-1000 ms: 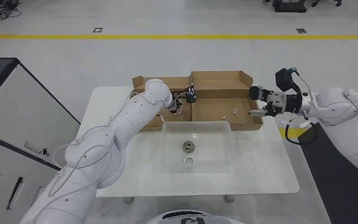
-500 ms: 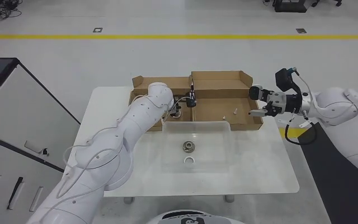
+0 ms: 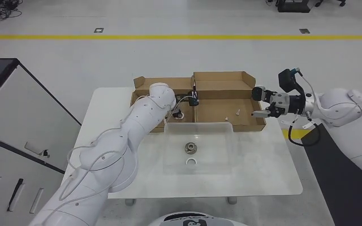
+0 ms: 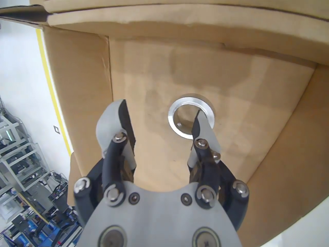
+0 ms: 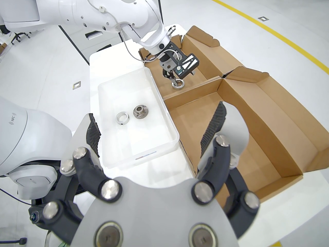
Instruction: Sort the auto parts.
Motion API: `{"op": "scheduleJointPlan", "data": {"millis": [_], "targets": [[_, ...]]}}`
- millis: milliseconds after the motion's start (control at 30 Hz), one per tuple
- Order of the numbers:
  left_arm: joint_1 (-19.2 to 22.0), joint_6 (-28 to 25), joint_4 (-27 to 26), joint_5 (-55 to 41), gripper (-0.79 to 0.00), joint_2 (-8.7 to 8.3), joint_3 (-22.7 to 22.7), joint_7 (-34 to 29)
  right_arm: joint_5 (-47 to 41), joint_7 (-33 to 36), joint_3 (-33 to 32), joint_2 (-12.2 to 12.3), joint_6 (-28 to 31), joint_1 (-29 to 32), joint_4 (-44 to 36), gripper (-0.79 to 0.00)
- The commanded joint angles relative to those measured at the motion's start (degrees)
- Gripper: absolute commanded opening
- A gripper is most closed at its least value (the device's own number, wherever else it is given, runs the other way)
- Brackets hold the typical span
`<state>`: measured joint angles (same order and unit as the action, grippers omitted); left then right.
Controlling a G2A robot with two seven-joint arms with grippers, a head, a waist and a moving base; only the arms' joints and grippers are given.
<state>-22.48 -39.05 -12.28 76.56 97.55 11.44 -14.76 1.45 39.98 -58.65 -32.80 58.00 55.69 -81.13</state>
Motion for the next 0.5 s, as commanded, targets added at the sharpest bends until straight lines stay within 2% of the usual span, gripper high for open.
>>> {"op": "scheduleJointPlan", "data": {"millis": [0,267,467], "targets": [[0.2,0.2,0.2,0.0,0.0,0.05,0.2,0.6,0.0,0.0,0.0,0.0,0.0,0.0,0.0,0.0],[2.7,0.4,-0.5,-0.5,0.0,0.08,1.5,2.8,0.0,0.0,0.0,0.0,0.0,0.0,0.0,0.0],[5.5,-3.2,-1.5,0.6,0.0,-0.41,1.8,3.8,0.0,0.0,0.0,0.0,0.0,0.0,0.0,0.0]]}}
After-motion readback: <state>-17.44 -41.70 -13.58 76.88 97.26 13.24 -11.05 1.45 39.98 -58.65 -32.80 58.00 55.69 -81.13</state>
